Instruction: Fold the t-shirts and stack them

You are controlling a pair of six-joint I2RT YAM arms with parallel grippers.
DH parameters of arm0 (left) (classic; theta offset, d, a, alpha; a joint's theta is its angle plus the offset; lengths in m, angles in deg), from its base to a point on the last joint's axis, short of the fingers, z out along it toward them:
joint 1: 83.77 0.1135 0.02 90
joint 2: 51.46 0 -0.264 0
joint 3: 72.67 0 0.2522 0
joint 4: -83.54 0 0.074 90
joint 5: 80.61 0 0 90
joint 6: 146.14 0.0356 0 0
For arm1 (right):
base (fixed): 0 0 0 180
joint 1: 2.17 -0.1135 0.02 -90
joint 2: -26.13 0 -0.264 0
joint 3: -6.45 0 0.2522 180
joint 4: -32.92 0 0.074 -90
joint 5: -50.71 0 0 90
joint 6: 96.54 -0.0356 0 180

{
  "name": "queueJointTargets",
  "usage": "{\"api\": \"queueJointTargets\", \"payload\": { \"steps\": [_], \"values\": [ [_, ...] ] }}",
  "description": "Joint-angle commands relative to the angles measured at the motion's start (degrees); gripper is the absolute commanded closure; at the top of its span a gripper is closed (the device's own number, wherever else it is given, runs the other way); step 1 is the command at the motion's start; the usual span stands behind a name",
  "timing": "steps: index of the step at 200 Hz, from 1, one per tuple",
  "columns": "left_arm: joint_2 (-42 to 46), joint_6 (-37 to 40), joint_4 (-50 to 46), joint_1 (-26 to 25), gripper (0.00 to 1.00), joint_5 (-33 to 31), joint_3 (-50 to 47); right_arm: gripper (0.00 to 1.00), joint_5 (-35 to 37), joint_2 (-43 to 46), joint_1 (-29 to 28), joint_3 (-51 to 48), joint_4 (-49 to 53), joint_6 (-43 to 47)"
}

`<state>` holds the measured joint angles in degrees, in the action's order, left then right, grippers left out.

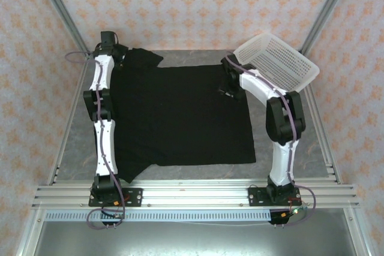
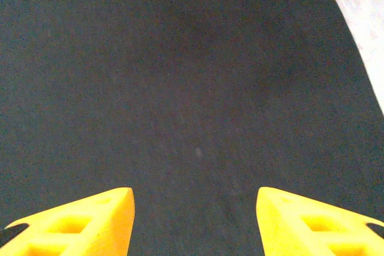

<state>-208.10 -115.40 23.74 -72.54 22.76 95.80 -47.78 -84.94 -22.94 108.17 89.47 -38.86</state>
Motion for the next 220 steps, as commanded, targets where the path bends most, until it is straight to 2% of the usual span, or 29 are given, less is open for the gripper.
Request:
{"api": "queueJointTargets", "payload": {
  "steps": [1,18,29,47,63,78,102,129,186,220],
  "values": [
    [18.79,3.61,-14.06,-2.44,0.36,-3.78,-13.4,0.46,-2.46,5.03,-0.99,-6.38,-1.11,-1.55],
    [35.28,4.25,-6.59,-4.25,0.42,-3.17,-40.66,0.49,-4.34,7.13,-1.93,-10.05,-1.67,-2.11],
    [42.81,4.67,-5.07,-5.5,0.46,-2.48,-53.63,0.54,-5.52,7.62,-2.17,-11.43,-2.02,-2.27],
    [50.14,7.43,-9.74,-6.64,0.49,-1.82,-67.01,0.56,-7.12,7.64,-2.3,-12.97,-3.14,-2.4],
    [55.65,7.94,-6.66,-6.65,0.49,-0.39,-79.6,0.57,-8.33,6.07,-2.33,-13.16,-3.38,-2.26],
    [56.55,9.47,-4.31,-6.65,0.5,0.52,-85.43,0.58,-7.85,4.14,-2.25,-13.17,-3.49,-1.89],
    [53.97,9.92,-0.86,-6.65,0.5,0.28,-88.44,0.58,-4.72,0.85,-1.3,-12.38,-2.67,-1.26],
    [49.99,10.22,1.54,-6.73,0.5,-0.27,-85.56,0.58,-4.24,-5.13,1.39,-8.35,0.54,-1.09],
    [37.2,14.5,-0.09,-6.41,0.46,0.38,-66.78,0.56,-4.9,-15.61,5.46,7.38,5.21,0.93],
    [34.0,20.64,0.5,-5.82,0.34,1.33,-57.62,0.52,-7.37,-20.01,5.85,16.08,6.99,3.62]
  ]
}}
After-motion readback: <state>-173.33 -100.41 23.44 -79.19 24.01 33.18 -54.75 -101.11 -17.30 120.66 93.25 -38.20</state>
